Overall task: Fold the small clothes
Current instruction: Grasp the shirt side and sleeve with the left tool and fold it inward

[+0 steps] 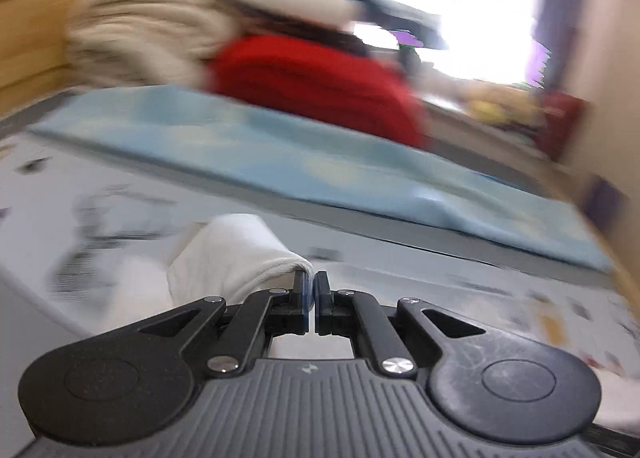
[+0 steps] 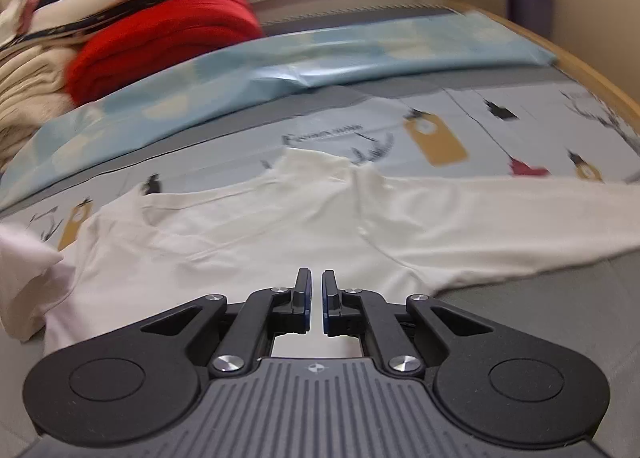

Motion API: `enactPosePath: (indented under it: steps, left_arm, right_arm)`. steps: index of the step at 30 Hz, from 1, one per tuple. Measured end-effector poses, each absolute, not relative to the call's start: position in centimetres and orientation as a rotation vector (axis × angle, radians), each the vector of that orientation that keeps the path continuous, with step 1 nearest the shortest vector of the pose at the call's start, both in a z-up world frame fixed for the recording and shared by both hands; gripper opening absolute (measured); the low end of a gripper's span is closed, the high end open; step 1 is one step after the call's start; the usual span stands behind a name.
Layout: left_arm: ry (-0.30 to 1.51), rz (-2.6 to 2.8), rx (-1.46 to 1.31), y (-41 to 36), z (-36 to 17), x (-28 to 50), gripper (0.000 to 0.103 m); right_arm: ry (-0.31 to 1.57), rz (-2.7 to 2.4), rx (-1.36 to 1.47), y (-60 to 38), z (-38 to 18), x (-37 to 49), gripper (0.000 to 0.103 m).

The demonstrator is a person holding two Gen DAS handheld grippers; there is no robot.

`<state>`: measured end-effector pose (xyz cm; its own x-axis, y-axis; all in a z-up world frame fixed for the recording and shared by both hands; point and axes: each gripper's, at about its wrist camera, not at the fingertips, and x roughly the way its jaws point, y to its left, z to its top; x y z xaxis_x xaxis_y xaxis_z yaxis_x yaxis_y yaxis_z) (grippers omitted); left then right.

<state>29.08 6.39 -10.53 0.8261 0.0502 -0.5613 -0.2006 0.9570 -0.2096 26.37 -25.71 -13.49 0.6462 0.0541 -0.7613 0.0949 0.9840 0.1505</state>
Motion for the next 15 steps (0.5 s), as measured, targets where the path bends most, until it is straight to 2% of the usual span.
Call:
enactPosePath:
  steps: [3,4,5,11,15]
  left_arm:
    - [0.633,-0.119,-0.358,2.0,-11.3,29.7,0.006]
    - [0.699,-0.207,-0.369,1.2,-12.0,30.6,0.015]
    - [0.756,-0.254,-0.371,0.7,-12.7,31.0,0.018]
    - [0.747,0.03,-0.446,7.1,-13.8,31.9,0.018]
    - [0.815,0.279,-0.41,12.4,-14.9,32.6,0.018]
  right_arm:
    - [0.904,-0.051,0.224,-26.8,-14.4,27.0,0.005]
    - [0.911,-0.051,0.231,-27.0,-14.6,27.2,0.005]
    - [0.917,-0.046,0.236,-27.0,-14.8,27.4,0.006]
    - [0.967,0.009,0.357,-26.6,-15.9,29.0,0.006]
    - [0.985,0.048,0.385,-25.0,-16.7,30.1,0.006]
